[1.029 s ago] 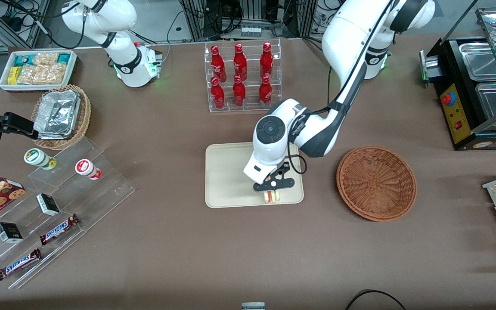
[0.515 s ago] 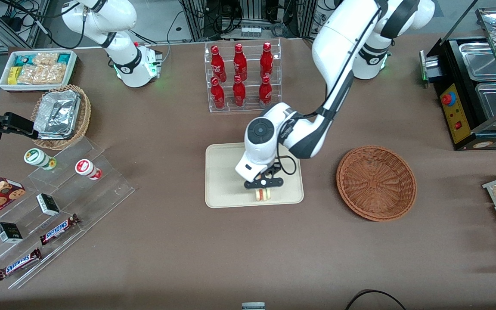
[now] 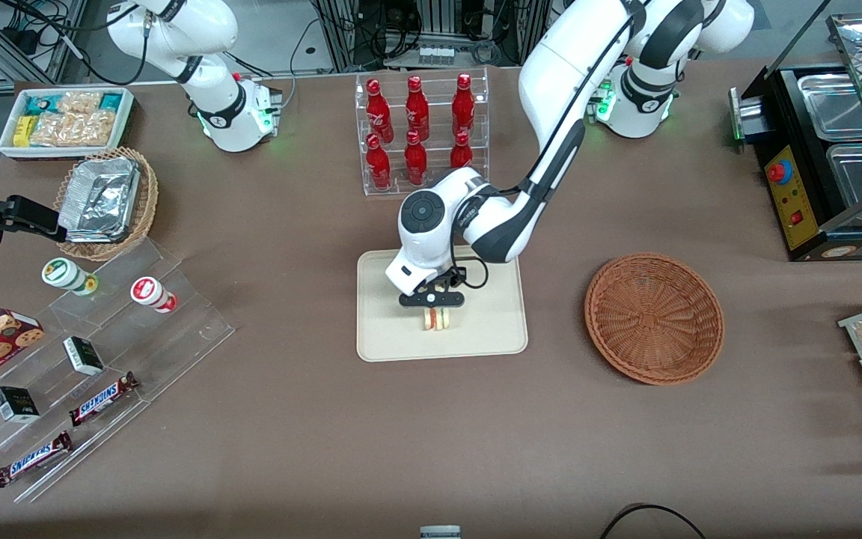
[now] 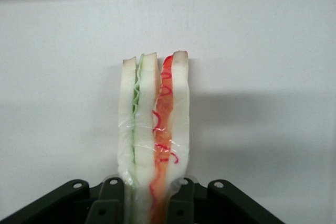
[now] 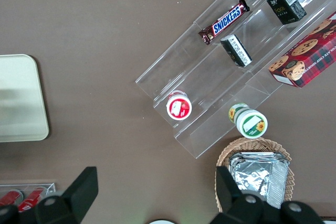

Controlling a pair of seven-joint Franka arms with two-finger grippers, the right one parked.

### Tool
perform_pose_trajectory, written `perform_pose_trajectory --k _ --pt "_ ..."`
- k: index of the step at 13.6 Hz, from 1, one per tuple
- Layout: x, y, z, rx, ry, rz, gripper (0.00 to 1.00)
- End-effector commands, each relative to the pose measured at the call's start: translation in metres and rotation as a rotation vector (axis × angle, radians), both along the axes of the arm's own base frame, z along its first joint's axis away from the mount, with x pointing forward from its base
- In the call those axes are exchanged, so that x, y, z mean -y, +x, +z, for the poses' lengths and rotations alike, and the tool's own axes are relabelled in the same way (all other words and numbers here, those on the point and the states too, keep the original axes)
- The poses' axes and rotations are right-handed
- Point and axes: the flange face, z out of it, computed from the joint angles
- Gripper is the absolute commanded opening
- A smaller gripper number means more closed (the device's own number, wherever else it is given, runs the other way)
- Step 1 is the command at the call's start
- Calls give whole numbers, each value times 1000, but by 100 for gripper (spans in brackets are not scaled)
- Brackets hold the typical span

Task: Place sandwich from basket to tray

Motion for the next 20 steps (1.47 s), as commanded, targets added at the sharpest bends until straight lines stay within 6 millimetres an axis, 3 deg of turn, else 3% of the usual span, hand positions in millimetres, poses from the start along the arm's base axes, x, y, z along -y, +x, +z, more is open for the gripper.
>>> perform_pose_trajectory --k 1,2,4,6,9,12,14,16,20 --pt "3 4 -7 15 14 8 85" --pt "3 4 -5 15 12 9 99" --pt "4 8 12 26 -7 20 100" --pt "-1 17 61 58 -37 39 100" --pt "-40 40 150 85 -49 174 100" --pt "-106 64 243 110 -54 313 100" --pt "-149 66 285 90 -19 363 100" --pt "-192 73 316 91 3 409 100" --pt "-278 82 361 64 36 363 100"
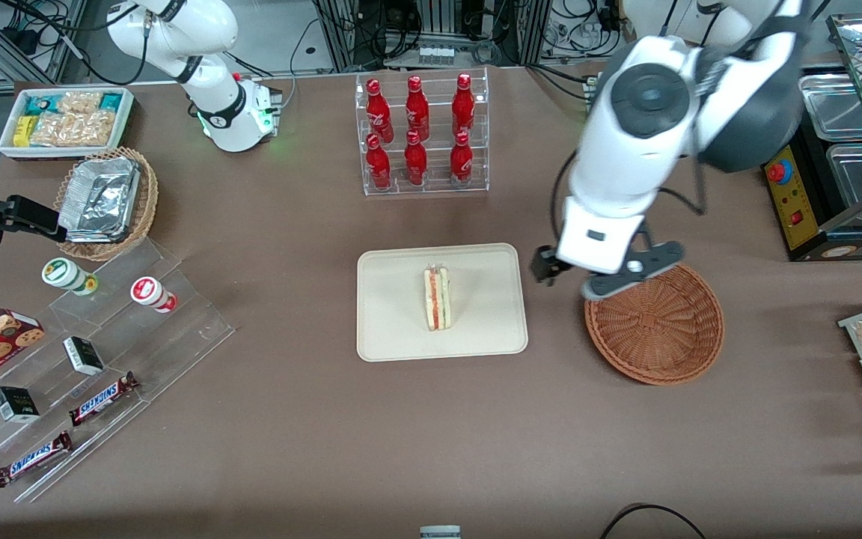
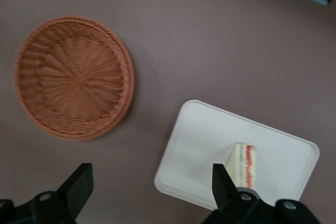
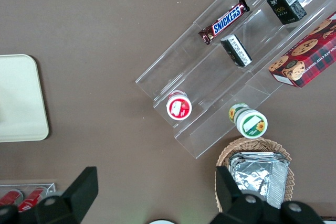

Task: Place sandwich from basket to tray

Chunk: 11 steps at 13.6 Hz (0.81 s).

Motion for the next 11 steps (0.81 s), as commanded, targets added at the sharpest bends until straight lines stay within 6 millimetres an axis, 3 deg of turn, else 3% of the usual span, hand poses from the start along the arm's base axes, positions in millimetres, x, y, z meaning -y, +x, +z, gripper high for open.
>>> perform_pose_trajectory --k 1,4,11 --pt "-54 -2 23 -13 18 -41 100" --pt "-109 1 37 -39 20 -98 100" --pt "-219 -26 61 -75 21 -285 100"
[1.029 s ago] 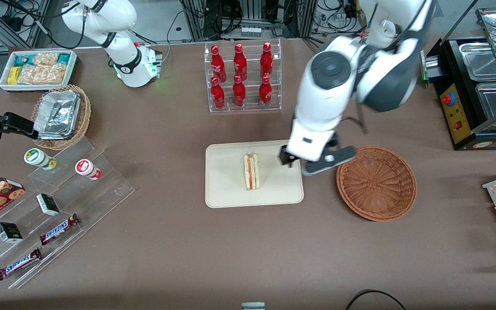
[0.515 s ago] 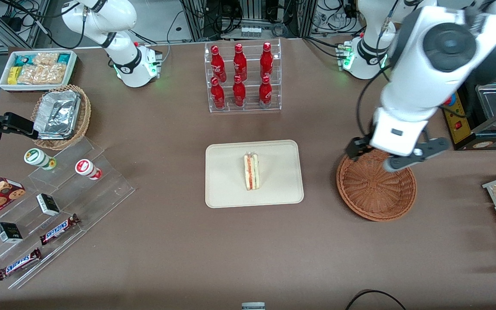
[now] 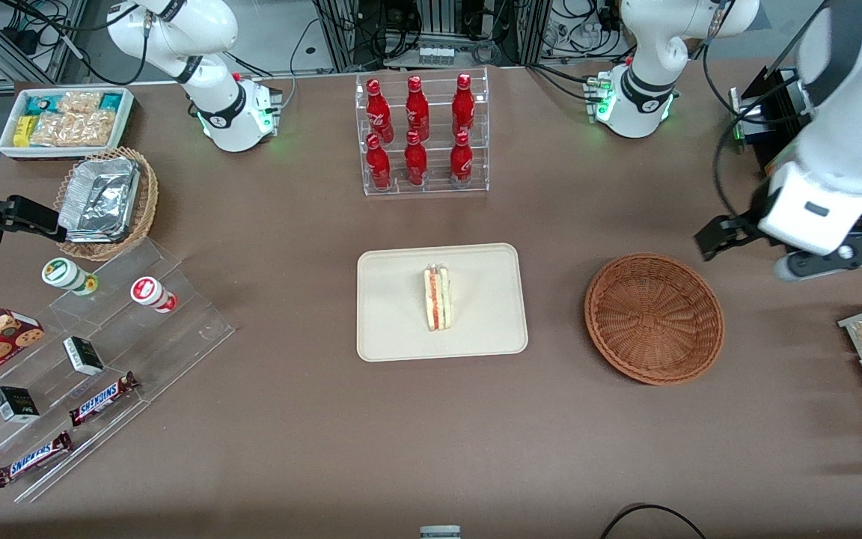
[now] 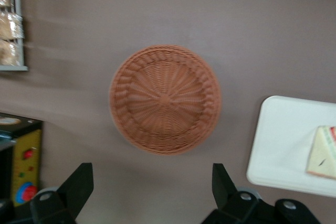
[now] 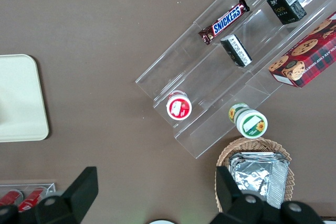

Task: Place sandwich from basket to tray

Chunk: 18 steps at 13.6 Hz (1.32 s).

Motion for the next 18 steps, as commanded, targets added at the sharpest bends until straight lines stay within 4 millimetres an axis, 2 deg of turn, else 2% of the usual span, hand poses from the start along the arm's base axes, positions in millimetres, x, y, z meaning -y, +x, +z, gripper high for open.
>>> perform_pose_trajectory --k 1,3,6,8,13,18 --pt "-33 -29 11 -25 -3 -77 100" --pt "-47 -43 15 -26 -5 -126 100" --pt "-66 -44 21 -21 -47 -162 100" --pt "-66 -38 30 0 -59 -187 100" --pt "-64 -25 37 22 -45 -195 100" --pt "-66 -17 30 18 -50 -191 100"
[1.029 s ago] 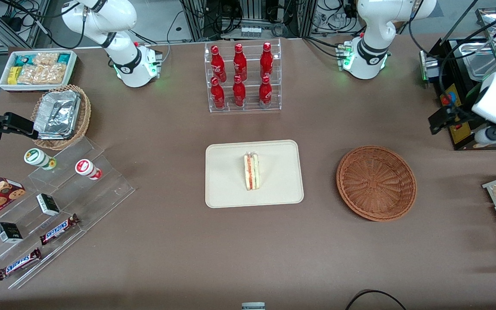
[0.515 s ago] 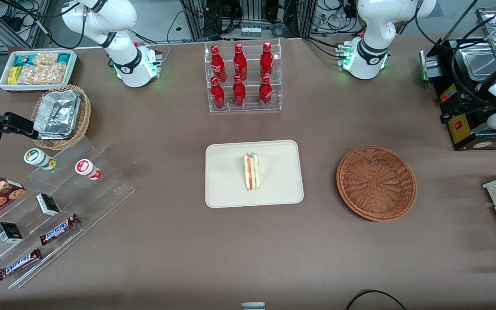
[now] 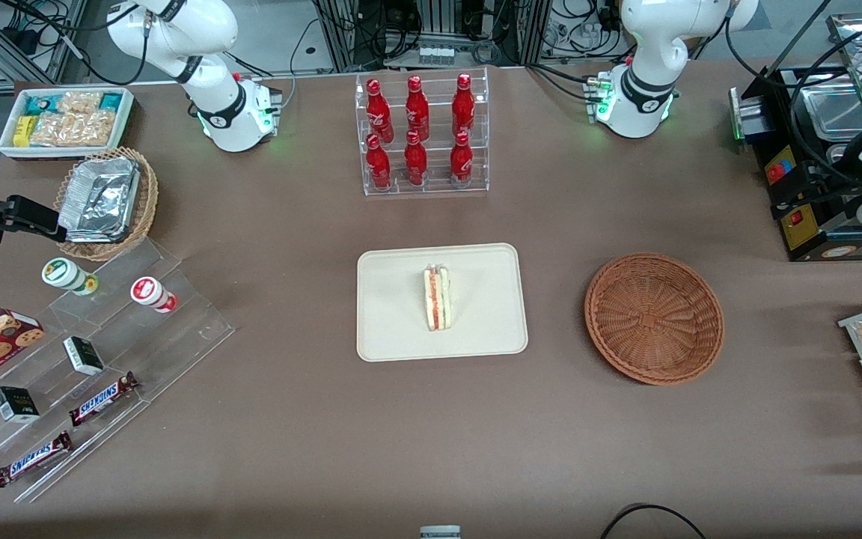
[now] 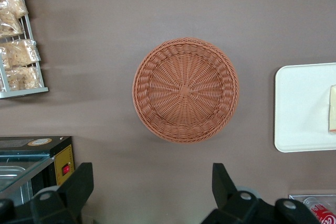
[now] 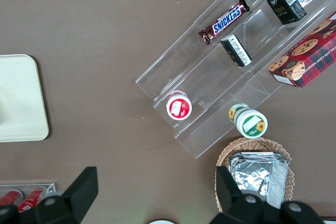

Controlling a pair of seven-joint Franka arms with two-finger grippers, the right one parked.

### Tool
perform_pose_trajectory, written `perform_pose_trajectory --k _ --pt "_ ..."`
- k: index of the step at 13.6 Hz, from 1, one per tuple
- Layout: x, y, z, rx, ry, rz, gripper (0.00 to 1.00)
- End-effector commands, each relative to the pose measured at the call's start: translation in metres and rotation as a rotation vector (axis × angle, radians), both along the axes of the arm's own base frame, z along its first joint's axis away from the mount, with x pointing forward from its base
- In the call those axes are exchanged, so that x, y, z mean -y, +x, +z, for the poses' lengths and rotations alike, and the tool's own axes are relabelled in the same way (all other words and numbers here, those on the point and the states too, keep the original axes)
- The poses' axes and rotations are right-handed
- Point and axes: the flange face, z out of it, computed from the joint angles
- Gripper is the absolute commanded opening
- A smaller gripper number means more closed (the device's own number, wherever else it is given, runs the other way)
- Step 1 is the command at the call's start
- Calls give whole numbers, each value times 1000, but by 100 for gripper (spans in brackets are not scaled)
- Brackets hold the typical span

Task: Place sandwich from basket to tray

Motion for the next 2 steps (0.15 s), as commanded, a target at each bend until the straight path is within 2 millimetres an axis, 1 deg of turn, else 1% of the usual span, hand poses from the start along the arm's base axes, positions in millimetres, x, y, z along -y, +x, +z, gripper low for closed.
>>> perform_pose_trajectory --k 1,2 --pt "-3 11 -1 5 -13 -11 100" --pt "-4 12 1 10 -16 -5 100"
